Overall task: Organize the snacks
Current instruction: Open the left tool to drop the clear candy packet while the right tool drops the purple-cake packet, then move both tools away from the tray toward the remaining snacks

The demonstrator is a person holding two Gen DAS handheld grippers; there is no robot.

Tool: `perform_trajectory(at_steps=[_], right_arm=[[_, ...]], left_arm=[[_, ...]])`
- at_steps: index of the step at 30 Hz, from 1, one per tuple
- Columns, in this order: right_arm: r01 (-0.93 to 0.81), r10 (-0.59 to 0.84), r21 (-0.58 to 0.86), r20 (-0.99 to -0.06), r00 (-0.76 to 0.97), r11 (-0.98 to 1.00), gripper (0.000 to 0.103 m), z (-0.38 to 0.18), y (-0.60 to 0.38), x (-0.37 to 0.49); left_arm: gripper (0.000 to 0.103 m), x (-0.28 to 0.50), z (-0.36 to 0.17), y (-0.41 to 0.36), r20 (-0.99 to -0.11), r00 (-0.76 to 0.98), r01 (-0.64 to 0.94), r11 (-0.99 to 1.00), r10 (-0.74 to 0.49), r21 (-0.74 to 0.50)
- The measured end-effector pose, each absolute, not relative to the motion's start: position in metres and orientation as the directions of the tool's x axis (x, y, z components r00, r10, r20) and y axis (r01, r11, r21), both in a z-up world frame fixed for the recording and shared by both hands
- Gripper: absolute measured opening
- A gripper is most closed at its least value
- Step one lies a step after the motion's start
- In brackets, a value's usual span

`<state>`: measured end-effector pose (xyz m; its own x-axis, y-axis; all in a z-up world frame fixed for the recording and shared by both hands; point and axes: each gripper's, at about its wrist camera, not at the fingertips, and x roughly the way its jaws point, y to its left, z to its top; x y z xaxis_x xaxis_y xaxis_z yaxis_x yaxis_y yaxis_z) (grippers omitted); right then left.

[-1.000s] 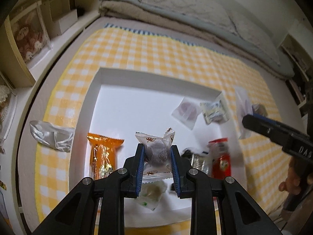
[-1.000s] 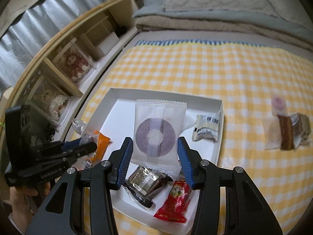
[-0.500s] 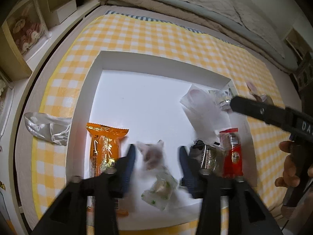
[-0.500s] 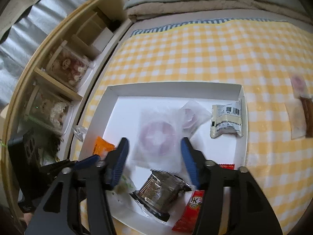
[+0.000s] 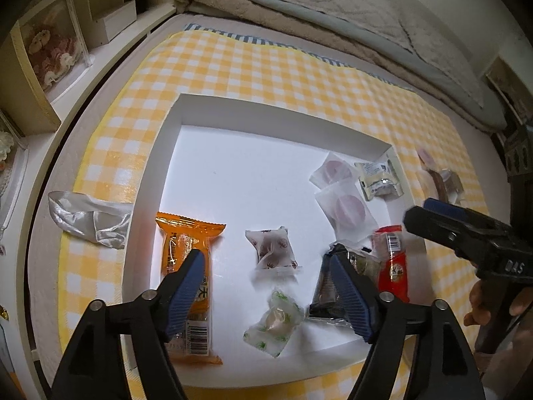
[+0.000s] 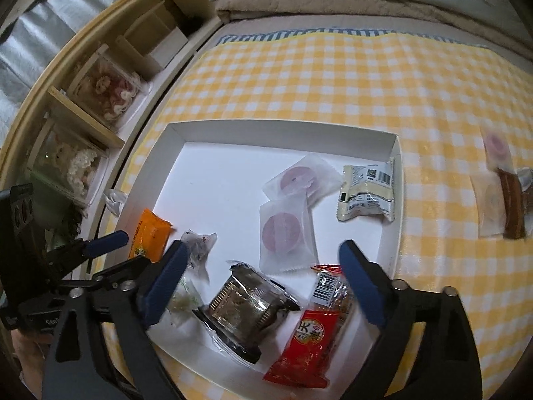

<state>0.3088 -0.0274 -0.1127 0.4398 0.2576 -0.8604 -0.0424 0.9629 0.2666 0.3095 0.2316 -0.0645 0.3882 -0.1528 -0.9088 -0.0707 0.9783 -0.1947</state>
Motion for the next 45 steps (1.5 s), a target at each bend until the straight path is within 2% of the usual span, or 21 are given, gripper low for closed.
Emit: perform_trajectory(at_steps=[1, 9, 12, 31, 45], right_arm=[[-0.045, 0.254, 0.262, -0.859, 0.444, 0.964, 0.103, -0.112, -0.028, 0.308], [-0.056, 0.199, 0.196, -0.854, 0.480, 0.979, 0.103, -0.102, -0.034, 0.296], [-0.059, 0.185, 0.180, -0.851, 0.491, 0.982, 0.103, -0.098, -0.036, 0.293], [-0.087, 0.160, 0.134, -0.816, 0.556, 0.987, 0.103, -0.066, -0.042, 0.260], [-0.075, 0.122, 0.097, -0.747, 0.654, 0.992, 0.103, -0.027, -0.072, 0.231]], left_arm=[[0.079, 0.309, -0.064, 0.232, -0.909, 0.389, -0.070, 0.979, -0.151, -0.192], [0.099, 0.301, -0.055, 0.229, -0.905, 0.404, -0.068, 0.983, -0.131, -0.172], [0.103, 0.299, -0.051, 0.230, -0.903, 0.412, -0.069, 0.984, -0.121, -0.163], [0.103, 0.273, -0.013, 0.221, -0.872, 0.477, -0.049, 0.988, -0.107, -0.148], [0.103, 0.265, 0.022, 0.188, -0.818, 0.564, 0.016, 0.992, -0.113, -0.126]])
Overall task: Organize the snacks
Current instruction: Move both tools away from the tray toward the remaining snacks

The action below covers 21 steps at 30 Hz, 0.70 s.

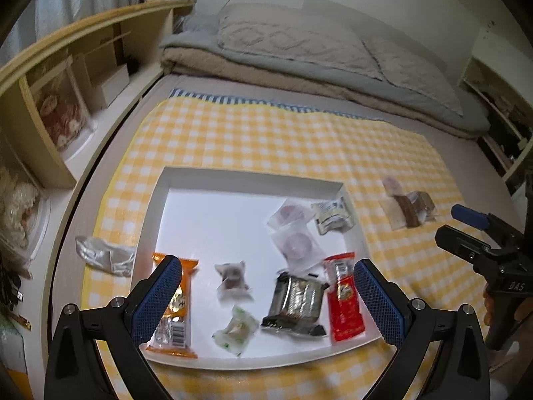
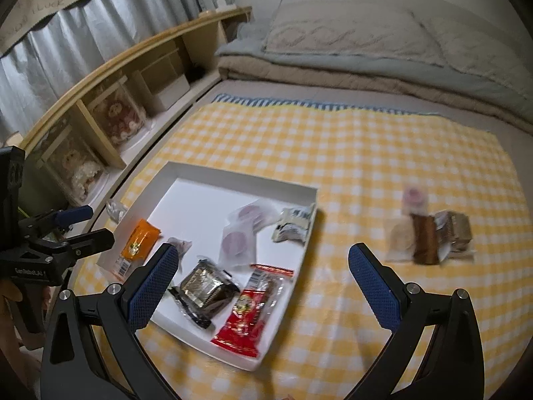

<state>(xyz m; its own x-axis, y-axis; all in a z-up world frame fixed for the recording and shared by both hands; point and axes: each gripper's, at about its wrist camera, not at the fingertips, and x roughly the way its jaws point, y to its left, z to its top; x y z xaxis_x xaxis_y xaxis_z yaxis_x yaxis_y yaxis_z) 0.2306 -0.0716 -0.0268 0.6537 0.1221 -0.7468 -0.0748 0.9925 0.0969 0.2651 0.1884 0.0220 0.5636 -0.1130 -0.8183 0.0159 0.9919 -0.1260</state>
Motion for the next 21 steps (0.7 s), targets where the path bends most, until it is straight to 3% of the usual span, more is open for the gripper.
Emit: perform_trajectory(at_steps=[21], right_arm=[[0.091, -0.016, 0.074, -0.683, 0.730, 0.993, 0.103, 0.006, -0.179, 0.196]], left_arm=[[0.103, 0.326, 0.017, 0.096, -0.778, 0.590, 0.143, 0.976, -0.216, -0.163]])
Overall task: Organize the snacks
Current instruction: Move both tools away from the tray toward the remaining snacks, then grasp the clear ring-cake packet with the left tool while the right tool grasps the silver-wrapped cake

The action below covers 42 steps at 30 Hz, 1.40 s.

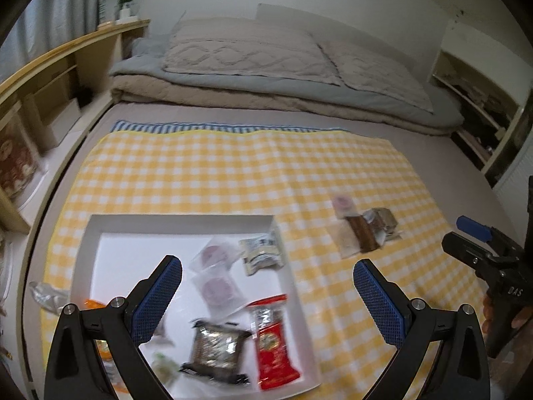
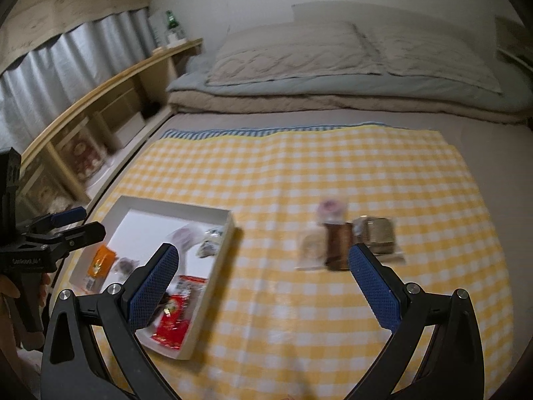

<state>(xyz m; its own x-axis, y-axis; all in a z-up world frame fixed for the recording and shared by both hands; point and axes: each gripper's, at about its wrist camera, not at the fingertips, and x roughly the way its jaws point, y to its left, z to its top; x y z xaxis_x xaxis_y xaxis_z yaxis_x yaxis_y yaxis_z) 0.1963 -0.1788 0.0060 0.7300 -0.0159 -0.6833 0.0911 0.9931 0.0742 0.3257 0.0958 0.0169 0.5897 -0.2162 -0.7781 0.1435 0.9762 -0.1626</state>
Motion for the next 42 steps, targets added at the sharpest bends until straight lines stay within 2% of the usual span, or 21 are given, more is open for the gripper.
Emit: perform_trajectory(at_steps=[16, 25, 32, 42], right_arm=[[0.281, -0.183, 0.021, -0.710, 0.680, 0.960, 0.103, -0.011, -0.271, 0.205], [0.354, -0.228, 0.006, -0.754, 0.615, 0.935, 0.103, -0.041, -0.313, 0.228], [0.378, -0.199, 0.059, -0.770, 0.606, 0.924, 0.103, -0.064, -0.338, 0.247], [0.419, -0.160, 0.088, -0.837, 0.523, 0.904, 0.101, -0.094, -0.365, 0.281]], left_arm=[[0.101, 0.408, -0.030, -0.007, -0.809, 0.492, 0.237, 0.944, -0.322, -0.231], [0.087, 0.456, -0.069, -0.058, -0.848, 0.413, 0.226, 0.939, -0.332, -0.258], [0.071, 0.499, -0.108, -0.078, -0.881, 0.325, 0.149, 0.939, -0.343, -0.310], [0.062, 0.550, -0.170, -0.088, -0.906, 0.265, 0.037, 0.943, -0.330, -0.332]])
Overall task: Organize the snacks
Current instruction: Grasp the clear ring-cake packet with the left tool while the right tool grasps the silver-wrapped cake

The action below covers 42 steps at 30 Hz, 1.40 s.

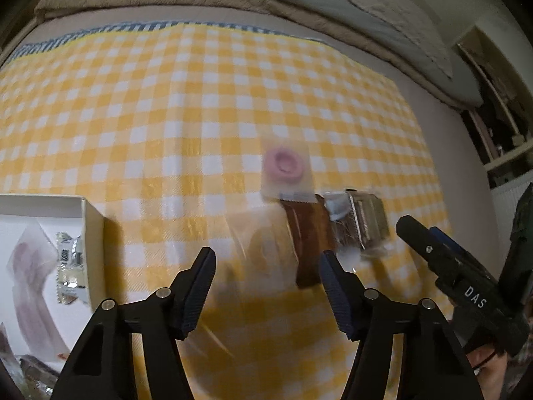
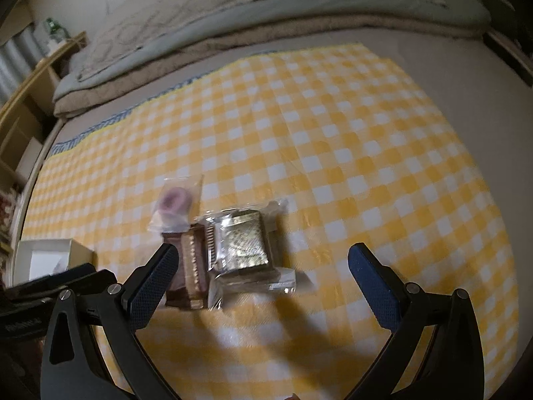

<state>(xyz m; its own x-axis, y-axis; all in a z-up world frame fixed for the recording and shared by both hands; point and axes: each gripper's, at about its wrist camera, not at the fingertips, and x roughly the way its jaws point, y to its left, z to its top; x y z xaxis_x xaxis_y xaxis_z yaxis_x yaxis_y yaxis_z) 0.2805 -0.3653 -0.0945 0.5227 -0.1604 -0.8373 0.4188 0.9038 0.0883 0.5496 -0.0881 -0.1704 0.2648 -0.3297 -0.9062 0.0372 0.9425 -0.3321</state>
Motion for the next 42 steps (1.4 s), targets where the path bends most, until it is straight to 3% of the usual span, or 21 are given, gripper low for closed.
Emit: perform_trajectory(at_steps=[6, 17, 20, 27, 32, 38, 42], right_arm=[[0.403, -0.126, 0.098, -0.861, 0.494, 0.910, 0.082, -0.111, -0.372, 0.297], [0.333, -0.071, 0.095, -0.889, 0.453, 0.938, 0.065, -0.131, -0.361, 0.308], [0.318, -0.054, 0.106, -0.888, 0.457, 0.942, 0.055, -0.132, -0.359, 0.307], [0.306, -0.063, 0.085, -0.893, 0.445, 0.948, 0.055, -0.132, -0.356, 0.307], [0.306, -0.069, 0.075, -0.898, 0.434, 0.949, 0.057, -0.134, -0.354, 0.307], [0.294, -0.107, 0.027, -0.895, 0.433, 0.956, 0.054, -0.133, -0.345, 0.306], [0.322, -0.123, 0.035, -0.880, 0.458, 0.946, 0.039, -0.123, -0.343, 0.302]], left_arm=[[0.061, 0.560, -0.196, -0.097, -0.912, 0.248, 0.023, 0.943, -0.328, -0.333], [0.057, 0.572, -0.228, -0.106, -0.935, 0.228, -0.042, 0.957, -0.270, -0.286], [0.057, 0.572, -0.229, -0.114, -0.936, 0.242, -0.034, 0.962, -0.254, -0.270], [0.057, 0.572, -0.233, -0.138, -0.948, 0.264, 0.011, 0.984, -0.175, -0.179], [0.051, 0.570, -0.236, -0.149, -0.957, 0.261, 0.070, 0.991, -0.130, -0.116], [0.043, 0.569, -0.231, -0.145, -0.956, 0.241, 0.087, 0.984, -0.170, -0.153], [0.043, 0.564, -0.209, -0.137, -0.938, 0.282, 0.100, 0.978, -0.204, -0.182]])
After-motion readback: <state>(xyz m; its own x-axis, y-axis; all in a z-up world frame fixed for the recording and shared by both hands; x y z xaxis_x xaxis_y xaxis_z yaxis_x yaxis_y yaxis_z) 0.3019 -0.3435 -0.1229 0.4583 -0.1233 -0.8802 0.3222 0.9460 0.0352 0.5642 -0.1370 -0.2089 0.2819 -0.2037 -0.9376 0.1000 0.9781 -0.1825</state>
